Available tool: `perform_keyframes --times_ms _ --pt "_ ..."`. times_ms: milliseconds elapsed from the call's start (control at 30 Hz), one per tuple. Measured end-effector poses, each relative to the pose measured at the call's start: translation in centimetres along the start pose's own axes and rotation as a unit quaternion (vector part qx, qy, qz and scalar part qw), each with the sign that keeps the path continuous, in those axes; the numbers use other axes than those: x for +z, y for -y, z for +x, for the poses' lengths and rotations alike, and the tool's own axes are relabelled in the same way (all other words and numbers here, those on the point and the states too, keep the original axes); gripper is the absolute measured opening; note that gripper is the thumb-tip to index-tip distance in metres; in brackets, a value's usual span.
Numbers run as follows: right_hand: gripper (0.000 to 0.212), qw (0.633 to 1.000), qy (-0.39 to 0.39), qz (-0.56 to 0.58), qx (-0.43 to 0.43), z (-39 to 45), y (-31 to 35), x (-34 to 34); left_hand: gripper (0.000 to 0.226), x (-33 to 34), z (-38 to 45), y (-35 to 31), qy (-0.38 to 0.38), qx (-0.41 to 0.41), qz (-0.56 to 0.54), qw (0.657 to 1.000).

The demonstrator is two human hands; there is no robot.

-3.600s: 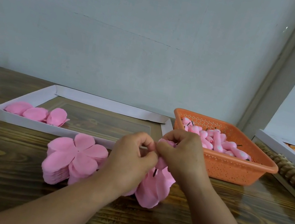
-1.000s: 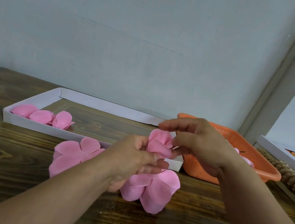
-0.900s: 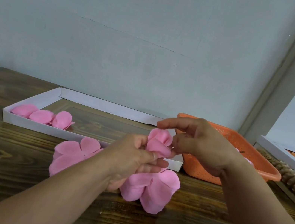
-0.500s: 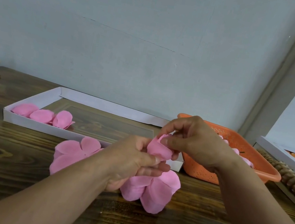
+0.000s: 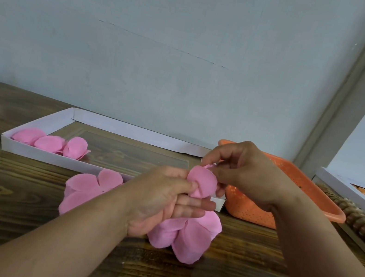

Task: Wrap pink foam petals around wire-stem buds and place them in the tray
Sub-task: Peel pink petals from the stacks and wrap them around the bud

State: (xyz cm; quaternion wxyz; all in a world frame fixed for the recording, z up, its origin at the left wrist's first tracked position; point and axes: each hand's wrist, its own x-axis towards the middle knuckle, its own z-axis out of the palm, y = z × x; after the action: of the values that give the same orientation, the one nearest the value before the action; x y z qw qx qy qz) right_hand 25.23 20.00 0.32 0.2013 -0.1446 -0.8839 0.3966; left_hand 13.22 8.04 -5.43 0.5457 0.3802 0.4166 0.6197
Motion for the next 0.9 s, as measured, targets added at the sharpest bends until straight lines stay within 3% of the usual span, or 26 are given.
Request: perform_keyframes --times_ms 300,467,600,900 --pt "0.009 0.999 0.009 0.036 -0.028 -0.3 0.6 0.0 0.03 -0.2 -0.1 -0.3 0.001 0.002 -0.033 0.999" --pt "0.038 0.995 -0.011 0.084 -0.053 -0.5 0.0 -0.2 0.04 -0.6 0.1 -0.6 0.011 -0.013 -0.123 0.992" --pt "0.045 0.991 -0.01 0.105 -0.081 -0.9 0.2 -0.2 0.037 -0.8 0.0 -0.9 0.024 -0.033 -0.187 0.982" --pt "0.029 0.993 -0.026 -0.072 -0.091 -1.8 1.5 -0.1 0.037 -0.8 0.0 -0.8 0.006 -0.044 -0.198 0.979"
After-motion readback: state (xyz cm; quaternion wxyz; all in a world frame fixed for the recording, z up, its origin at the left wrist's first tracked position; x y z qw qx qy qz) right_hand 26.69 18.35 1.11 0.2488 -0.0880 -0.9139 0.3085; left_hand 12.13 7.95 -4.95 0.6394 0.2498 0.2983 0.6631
